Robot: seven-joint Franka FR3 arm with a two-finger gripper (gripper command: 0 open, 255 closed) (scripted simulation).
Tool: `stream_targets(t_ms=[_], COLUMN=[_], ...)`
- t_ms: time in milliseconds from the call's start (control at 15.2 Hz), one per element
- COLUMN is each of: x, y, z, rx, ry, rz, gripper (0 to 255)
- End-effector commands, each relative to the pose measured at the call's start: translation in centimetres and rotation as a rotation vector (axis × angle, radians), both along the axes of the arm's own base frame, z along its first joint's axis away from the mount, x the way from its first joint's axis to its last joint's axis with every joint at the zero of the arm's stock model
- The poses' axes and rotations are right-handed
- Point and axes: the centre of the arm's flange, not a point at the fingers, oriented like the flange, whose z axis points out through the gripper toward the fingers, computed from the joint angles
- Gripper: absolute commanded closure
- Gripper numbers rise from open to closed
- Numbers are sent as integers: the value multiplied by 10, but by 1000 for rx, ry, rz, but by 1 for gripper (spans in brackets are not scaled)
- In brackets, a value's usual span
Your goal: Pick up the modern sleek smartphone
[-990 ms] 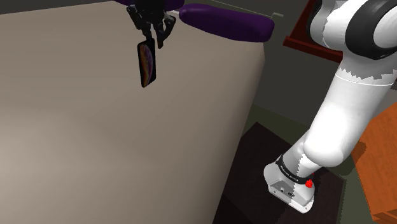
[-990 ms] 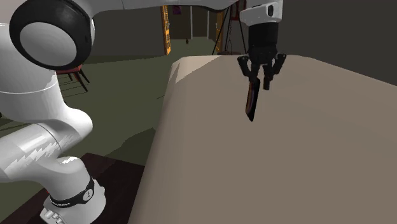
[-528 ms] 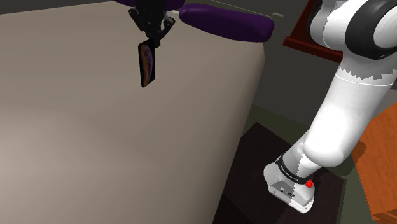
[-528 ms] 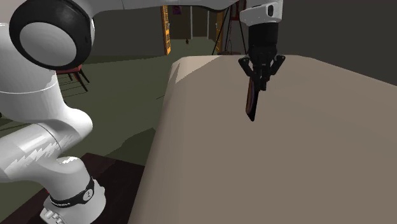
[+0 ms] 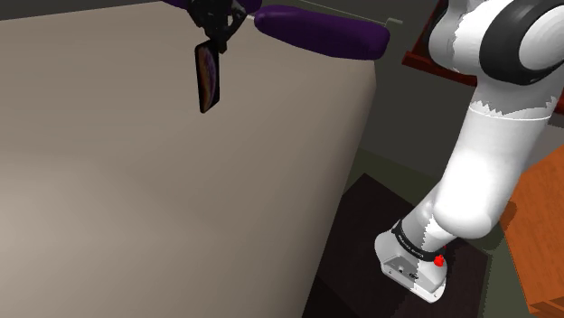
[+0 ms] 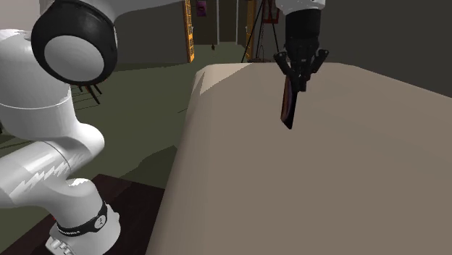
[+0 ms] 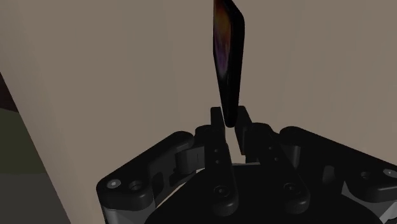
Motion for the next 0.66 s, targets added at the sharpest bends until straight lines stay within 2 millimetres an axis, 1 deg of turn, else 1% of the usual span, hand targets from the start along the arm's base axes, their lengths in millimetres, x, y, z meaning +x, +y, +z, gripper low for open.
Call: stream_targets(t_ms=[0, 462, 594], x=[-1, -1, -1], y=[-1, -1, -1], z=[11, 47, 48], rx=[0, 0, 0], ry=[1, 1, 1], rz=[0, -1, 0], gripper=[255, 255, 255])
